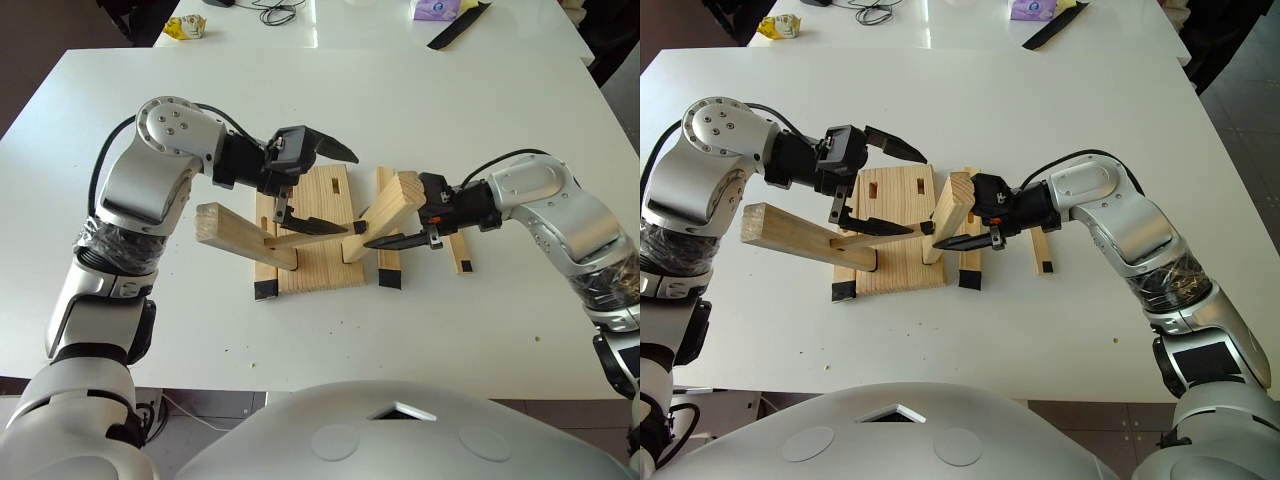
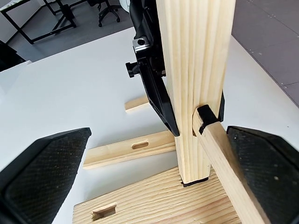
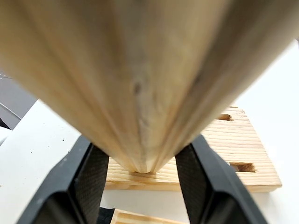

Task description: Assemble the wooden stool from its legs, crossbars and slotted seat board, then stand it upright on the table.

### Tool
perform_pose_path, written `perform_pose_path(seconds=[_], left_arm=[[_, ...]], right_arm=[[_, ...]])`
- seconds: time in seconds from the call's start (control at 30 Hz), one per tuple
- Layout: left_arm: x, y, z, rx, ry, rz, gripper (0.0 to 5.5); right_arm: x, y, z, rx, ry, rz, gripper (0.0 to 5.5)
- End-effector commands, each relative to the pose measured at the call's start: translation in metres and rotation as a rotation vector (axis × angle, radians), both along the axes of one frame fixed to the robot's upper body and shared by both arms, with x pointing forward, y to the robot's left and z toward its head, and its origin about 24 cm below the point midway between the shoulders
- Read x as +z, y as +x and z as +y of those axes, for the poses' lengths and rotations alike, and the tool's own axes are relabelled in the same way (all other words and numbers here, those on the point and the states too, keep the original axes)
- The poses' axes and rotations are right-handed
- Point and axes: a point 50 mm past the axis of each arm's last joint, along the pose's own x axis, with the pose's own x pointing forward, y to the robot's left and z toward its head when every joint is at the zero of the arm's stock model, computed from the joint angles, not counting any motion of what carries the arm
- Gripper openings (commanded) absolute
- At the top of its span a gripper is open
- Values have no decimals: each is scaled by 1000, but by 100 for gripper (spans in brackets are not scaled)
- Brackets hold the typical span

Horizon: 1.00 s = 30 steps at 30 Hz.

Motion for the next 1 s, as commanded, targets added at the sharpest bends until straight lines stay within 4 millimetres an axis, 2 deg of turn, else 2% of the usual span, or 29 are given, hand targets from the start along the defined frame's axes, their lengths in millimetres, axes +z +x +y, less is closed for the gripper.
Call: perform_pose_path(seconds=[0.03, 0.27, 0.6, 1.0], left_arm=[[-10, -3, 2, -8, 47, 6, 540], [-13, -4, 1, -3, 38, 28, 540], [11, -2, 0, 11, -61, 91, 540], [10, 5, -3, 59, -79, 70, 540]], right_arm=[[-45, -12, -9, -41, -203, 141, 204], [-47, -15, -9, -35, -206, 146, 204], [-48, -14, -10, -42, -207, 145, 204], [-49, -15, -9, -40, -206, 146, 204]])
